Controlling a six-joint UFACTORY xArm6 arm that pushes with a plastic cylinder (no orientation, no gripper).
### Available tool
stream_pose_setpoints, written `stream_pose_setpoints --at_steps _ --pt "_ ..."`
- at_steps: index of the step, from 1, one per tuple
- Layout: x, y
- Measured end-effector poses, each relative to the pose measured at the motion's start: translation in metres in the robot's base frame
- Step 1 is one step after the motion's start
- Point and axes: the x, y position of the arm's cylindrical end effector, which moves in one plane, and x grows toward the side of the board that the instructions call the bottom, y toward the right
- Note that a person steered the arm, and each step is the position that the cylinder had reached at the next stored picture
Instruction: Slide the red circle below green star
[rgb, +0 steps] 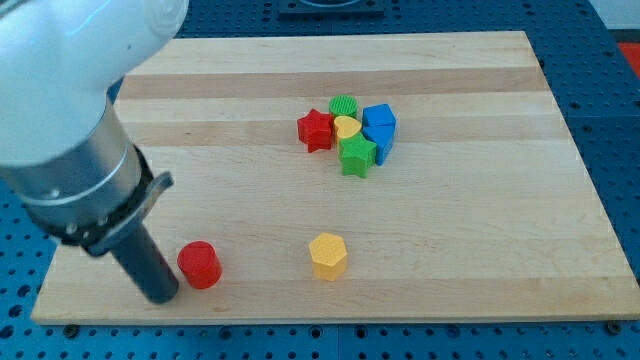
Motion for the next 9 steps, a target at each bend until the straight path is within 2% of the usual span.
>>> stream_pose_setpoints --at_steps 1,5,9 --pt "0.001 0.007" --pt "-0.075 0.07" --pt "-0.078 0.155"
